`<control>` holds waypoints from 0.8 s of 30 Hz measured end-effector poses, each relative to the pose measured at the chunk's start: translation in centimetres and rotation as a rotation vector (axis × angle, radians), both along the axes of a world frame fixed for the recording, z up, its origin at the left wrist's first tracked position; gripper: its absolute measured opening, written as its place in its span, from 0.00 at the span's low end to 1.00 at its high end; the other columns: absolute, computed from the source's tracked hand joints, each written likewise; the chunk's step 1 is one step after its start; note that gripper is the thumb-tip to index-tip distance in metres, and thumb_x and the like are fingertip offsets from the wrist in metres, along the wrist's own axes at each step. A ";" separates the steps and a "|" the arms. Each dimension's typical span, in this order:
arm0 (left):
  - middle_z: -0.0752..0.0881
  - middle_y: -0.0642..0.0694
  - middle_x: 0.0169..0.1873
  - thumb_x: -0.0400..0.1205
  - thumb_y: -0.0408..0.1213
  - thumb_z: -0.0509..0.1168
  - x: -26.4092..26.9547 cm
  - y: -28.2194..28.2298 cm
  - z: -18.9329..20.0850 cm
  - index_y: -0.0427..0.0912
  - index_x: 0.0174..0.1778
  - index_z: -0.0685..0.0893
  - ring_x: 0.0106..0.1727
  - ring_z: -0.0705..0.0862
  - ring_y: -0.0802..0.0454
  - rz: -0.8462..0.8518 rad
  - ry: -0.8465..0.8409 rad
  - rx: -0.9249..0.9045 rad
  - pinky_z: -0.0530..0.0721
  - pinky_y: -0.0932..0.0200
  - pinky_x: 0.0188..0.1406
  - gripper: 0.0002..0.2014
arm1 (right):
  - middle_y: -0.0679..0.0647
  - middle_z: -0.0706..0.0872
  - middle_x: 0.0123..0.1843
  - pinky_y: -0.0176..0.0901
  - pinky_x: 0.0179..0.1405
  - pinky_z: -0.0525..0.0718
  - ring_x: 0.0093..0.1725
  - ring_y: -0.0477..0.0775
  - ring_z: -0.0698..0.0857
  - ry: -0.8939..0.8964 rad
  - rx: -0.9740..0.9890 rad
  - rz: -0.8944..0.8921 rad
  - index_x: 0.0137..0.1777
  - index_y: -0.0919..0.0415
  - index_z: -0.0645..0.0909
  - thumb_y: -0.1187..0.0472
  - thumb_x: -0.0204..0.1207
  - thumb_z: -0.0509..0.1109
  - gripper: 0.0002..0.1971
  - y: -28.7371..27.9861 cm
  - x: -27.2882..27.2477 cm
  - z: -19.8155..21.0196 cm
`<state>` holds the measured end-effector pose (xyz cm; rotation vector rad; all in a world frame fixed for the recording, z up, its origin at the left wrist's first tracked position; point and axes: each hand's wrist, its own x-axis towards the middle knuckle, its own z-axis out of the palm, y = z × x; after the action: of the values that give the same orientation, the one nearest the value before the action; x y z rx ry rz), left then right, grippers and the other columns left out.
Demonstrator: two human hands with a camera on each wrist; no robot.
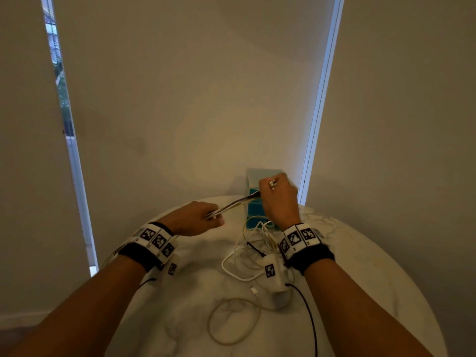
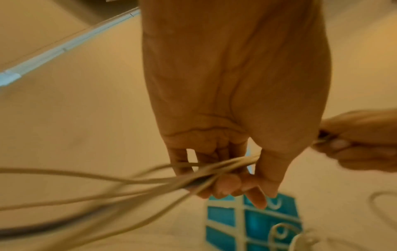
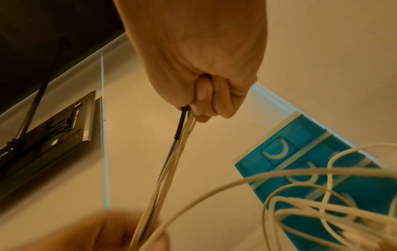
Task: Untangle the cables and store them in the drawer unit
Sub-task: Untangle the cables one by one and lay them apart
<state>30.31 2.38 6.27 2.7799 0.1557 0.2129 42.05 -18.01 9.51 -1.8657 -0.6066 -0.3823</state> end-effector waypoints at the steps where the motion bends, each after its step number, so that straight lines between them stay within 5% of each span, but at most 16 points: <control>1: 0.86 0.52 0.44 0.90 0.55 0.66 -0.6 1.5 -0.2 0.47 0.55 0.87 0.47 0.84 0.51 0.044 0.028 0.047 0.77 0.53 0.45 0.15 | 0.52 0.85 0.41 0.54 0.39 0.89 0.43 0.59 0.88 0.008 0.038 -0.018 0.56 0.63 0.79 0.53 0.90 0.64 0.12 -0.4 0.5 0.1; 7: 0.89 0.51 0.49 0.80 0.62 0.75 -3.1 10.5 0.4 0.56 0.50 0.92 0.55 0.85 0.46 0.513 -0.040 0.398 0.78 0.50 0.56 0.14 | 0.55 0.90 0.44 0.58 0.42 0.91 0.42 0.59 0.90 -0.059 0.116 -0.010 0.57 0.61 0.79 0.50 0.90 0.64 0.13 -0.5 0.5 0.5; 12: 0.89 0.33 0.53 0.82 0.43 0.79 -1.6 13.8 3.0 0.38 0.51 0.92 0.52 0.88 0.31 0.723 -0.439 0.149 0.88 0.43 0.51 0.11 | 0.51 0.91 0.37 0.55 0.39 0.86 0.39 0.58 0.90 -0.185 0.176 0.097 0.55 0.57 0.76 0.49 0.90 0.66 0.11 2.8 -2.5 0.3; 14: 0.93 0.34 0.48 0.78 0.41 0.83 -0.7 14.4 2.9 0.39 0.47 0.92 0.47 0.92 0.34 0.712 -0.522 -0.081 0.93 0.42 0.50 0.11 | 0.50 0.91 0.37 0.53 0.39 0.85 0.39 0.57 0.90 -0.187 0.194 0.131 0.55 0.58 0.76 0.51 0.90 0.66 0.10 3.3 -2.8 0.5; 15: 0.94 0.35 0.47 0.76 0.40 0.85 -0.4 14.3 2.4 0.40 0.47 0.92 0.45 0.92 0.37 0.680 -0.437 -0.153 0.94 0.43 0.50 0.12 | 0.50 0.91 0.37 0.52 0.40 0.86 0.39 0.56 0.90 -0.173 0.179 0.144 0.55 0.58 0.76 0.51 0.90 0.67 0.10 3.3 -2.7 0.5; 17: 0.94 0.40 0.52 0.75 0.38 0.86 0.0 13.5 1.0 0.44 0.55 0.91 0.47 0.92 0.40 0.588 -0.067 -0.185 0.94 0.48 0.49 0.16 | 0.52 0.92 0.39 0.56 0.43 0.89 0.41 0.56 0.91 -0.137 0.103 0.147 0.53 0.57 0.76 0.50 0.89 0.66 0.10 2.8 -1.7 0.0; 19: 0.90 0.42 0.64 0.79 0.34 0.82 0.3 11.9 0.4 0.47 0.69 0.87 0.60 0.90 0.41 0.499 0.327 -0.040 0.91 0.52 0.55 0.22 | 0.54 0.92 0.41 0.61 0.46 0.90 0.42 0.57 0.91 -0.112 0.032 0.136 0.52 0.57 0.76 0.50 0.88 0.66 0.11 2.0 -0.5 -0.9; 20: 0.87 0.43 0.70 0.82 0.35 0.77 0.7 11.0 0.3 0.47 0.73 0.85 0.68 0.87 0.41 0.473 0.368 0.094 0.88 0.52 0.62 0.22 | 0.55 0.92 0.41 0.62 0.47 0.90 0.42 0.57 0.91 -0.098 0.004 0.133 0.52 0.58 0.76 0.50 0.88 0.66 0.11 1.6 -0.2 -1.5; 22: 0.82 0.42 0.75 0.86 0.37 0.67 1.6 8.1 1.1 0.48 0.75 0.84 0.75 0.79 0.40 0.452 0.148 0.264 0.80 0.47 0.72 0.20 | 0.56 0.91 0.41 0.60 0.46 0.90 0.42 0.56 0.90 -0.078 -0.030 0.132 0.52 0.60 0.76 0.53 0.89 0.67 0.11 1.1 0.0 -2.5; 24: 0.81 0.41 0.73 0.85 0.43 0.59 2.6 4.0 2.0 0.51 0.73 0.85 0.75 0.76 0.38 0.321 -0.152 0.178 0.76 0.42 0.73 0.21 | 0.55 0.89 0.41 0.55 0.40 0.87 0.40 0.56 0.89 -0.075 -0.036 0.122 0.52 0.61 0.76 0.54 0.90 0.67 0.10 1.0 -0.2 -3.1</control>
<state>32.91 6.35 8.26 2.8843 0.5705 0.5406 41.82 -17.05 6.41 -1.8448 -0.7785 -0.3643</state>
